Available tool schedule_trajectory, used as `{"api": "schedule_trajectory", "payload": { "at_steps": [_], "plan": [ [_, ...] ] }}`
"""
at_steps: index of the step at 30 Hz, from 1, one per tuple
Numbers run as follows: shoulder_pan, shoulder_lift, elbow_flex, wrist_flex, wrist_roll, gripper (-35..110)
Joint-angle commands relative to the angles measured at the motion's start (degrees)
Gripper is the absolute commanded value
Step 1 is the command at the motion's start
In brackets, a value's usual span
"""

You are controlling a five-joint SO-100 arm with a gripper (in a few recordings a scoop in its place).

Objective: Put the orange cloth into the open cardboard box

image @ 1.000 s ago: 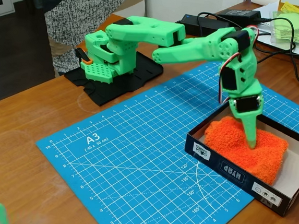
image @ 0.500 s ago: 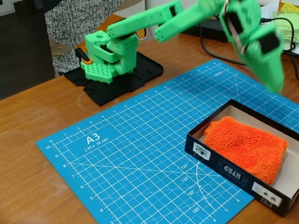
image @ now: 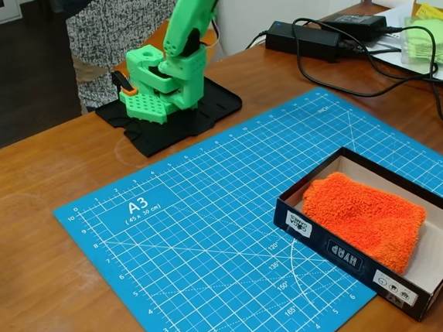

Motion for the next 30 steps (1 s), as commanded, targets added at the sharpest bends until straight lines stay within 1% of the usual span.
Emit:
{"api": "schedule_trajectory", "payload": {
  "at_steps": [1, 5, 7, 10, 14, 18, 21, 23, 24, 28, 30],
  "plan": [
    [-2.4, 19.9, 25.8, -1.8, 0.9, 0],
    [-2.4, 47.5, 68.3, -17.0, -2.3, 0],
    [-1.8, 57.1, 85.3, -22.1, -3.3, 0],
    [0.6, 62.8, 104.1, -27.5, -2.5, 0],
    [1.1, 69.3, 123.4, -35.3, -2.4, 0],
    [-0.6, 84.9, 137.5, -38.6, -5.2, 0],
    [-0.9, 98.2, 147.4, -37.7, -6.6, 0],
    [-1.9, 105.4, 152.5, -34.3, -8.3, 1],
    [-0.4, 108.3, 154.4, -34.3, -9.0, 1],
    [2.2, 107.0, 154.0, -33.7, -10.1, 1],
    [6.0, 106.9, 154.2, -33.5, -10.7, 2]
  ]
}}
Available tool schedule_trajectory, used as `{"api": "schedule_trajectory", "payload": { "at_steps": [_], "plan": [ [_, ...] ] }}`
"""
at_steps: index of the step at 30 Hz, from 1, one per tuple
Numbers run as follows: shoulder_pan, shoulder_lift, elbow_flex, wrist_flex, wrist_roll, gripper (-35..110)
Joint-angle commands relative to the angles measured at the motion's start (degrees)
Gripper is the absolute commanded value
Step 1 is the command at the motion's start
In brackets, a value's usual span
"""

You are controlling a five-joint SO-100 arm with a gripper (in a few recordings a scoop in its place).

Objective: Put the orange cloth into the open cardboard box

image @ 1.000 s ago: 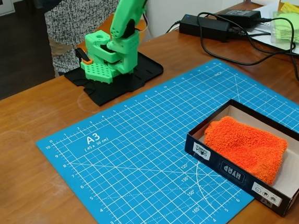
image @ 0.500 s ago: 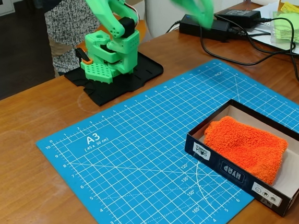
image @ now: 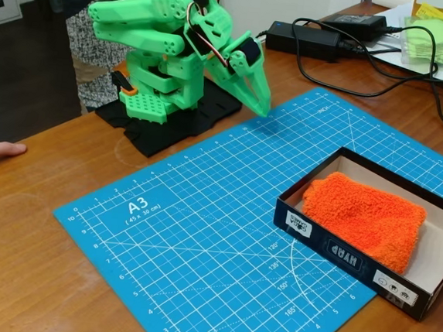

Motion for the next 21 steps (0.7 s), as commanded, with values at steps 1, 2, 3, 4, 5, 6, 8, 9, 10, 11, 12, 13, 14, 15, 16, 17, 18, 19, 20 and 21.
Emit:
{"api": "schedule_trajectory", "payload": {
  "at_steps": [1, 2, 3, 4, 5, 6, 8, 9, 10, 11, 12, 13, 14, 15, 16, 17, 18, 19, 20, 21],
  "plan": [
    [5.4, 1.0, 0.8, 0.6, -0.3, 2],
    [7.5, 1.1, 1.2, 0.8, 0.2, 2],
    [8.2, 1.8, 1.2, 1.1, 0.0, 2],
    [8.5, 3.2, 1.5, 2.3, -0.4, 2],
    [9.2, 3.1, 1.4, 2.5, -0.4, 2],
    [10.3, 3.1, 1.4, 3.0, -0.4, 3],
    [14.1, 3.1, 1.1, 3.8, 1.1, 3],
    [15.6, 3.1, 1.0, 4.3, 1.4, 4],
    [16.3, 3.1, 0.8, 5.2, 1.1, 4],
    [16.3, 3.1, 0.7, 5.4, 0.7, 4],
    [16.0, 3.1, 0.7, 5.4, 0.4, 4],
    [15.8, 3.1, 0.7, 5.4, 0.3, 3],
    [16.0, 3.1, 0.7, 5.4, 0.3, 3],
    [16.8, 3.1, 0.7, 5.4, 0.2, 2],
    [17.5, 3.1, 0.7, 5.4, 0.3, 1],
    [18.1, 3.0, 0.7, 5.3, 0.6, 1],
    [19.0, 2.9, 0.7, 5.3, 1.2, 0],
    [20.0, 2.8, 0.7, 5.2, 1.7, 0],
    [20.5, 2.8, 0.7, 5.2, 2.0, 0],
    [20.7, 2.7, 0.7, 5.2, 2.1, 0]
  ]
}}
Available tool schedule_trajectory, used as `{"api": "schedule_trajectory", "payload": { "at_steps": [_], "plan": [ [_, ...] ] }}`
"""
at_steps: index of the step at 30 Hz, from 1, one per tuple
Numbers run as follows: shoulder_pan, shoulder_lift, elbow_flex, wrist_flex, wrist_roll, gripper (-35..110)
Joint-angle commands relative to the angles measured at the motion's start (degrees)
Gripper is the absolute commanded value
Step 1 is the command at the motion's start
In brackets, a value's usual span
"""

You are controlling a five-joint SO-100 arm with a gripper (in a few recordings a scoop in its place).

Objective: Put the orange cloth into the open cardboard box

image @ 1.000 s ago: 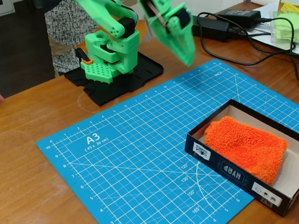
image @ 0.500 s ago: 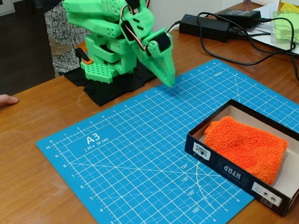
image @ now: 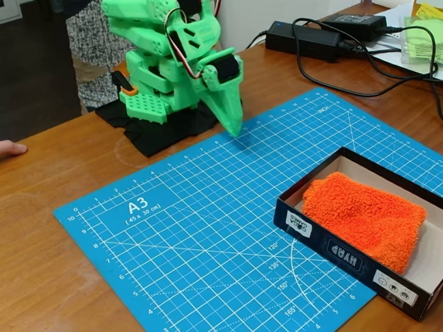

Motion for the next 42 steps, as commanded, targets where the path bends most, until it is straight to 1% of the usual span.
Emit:
{"api": "schedule_trajectory", "payload": {
  "at_steps": [1, 7, 11, 42],
  "plan": [
    [1.6, 0.4, -0.5, 0.9, 1.0, 0],
    [1.8, 0.4, -0.5, 0.8, 1.3, 0],
    [0.1, 0.6, -0.5, 0.9, 0.5, 0],
    [0.0, 0.6, -0.5, 0.9, 0.4, 0]
  ]
}}
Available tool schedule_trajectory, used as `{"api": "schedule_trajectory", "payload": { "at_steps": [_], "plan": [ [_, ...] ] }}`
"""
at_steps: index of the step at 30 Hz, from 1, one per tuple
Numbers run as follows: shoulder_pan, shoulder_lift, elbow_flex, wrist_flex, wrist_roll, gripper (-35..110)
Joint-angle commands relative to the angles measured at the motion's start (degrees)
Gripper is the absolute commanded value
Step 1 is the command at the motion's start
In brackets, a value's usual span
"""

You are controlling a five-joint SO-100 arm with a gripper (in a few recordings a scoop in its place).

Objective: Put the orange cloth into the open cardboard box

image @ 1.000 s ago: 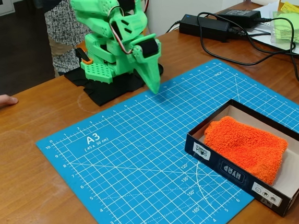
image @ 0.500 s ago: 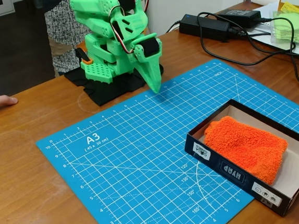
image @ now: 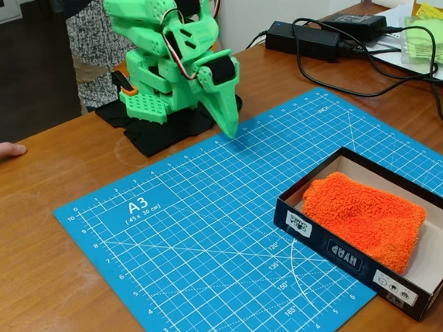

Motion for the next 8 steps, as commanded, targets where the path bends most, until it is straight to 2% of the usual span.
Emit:
{"api": "schedule_trajectory", "payload": {
  "at_steps": [1, 8],
  "plan": [
    [-0.5, 0.6, -0.5, 0.9, 0.2, 0],
    [-0.4, 0.6, -0.5, 0.9, 0.2, 0]
  ]
}}
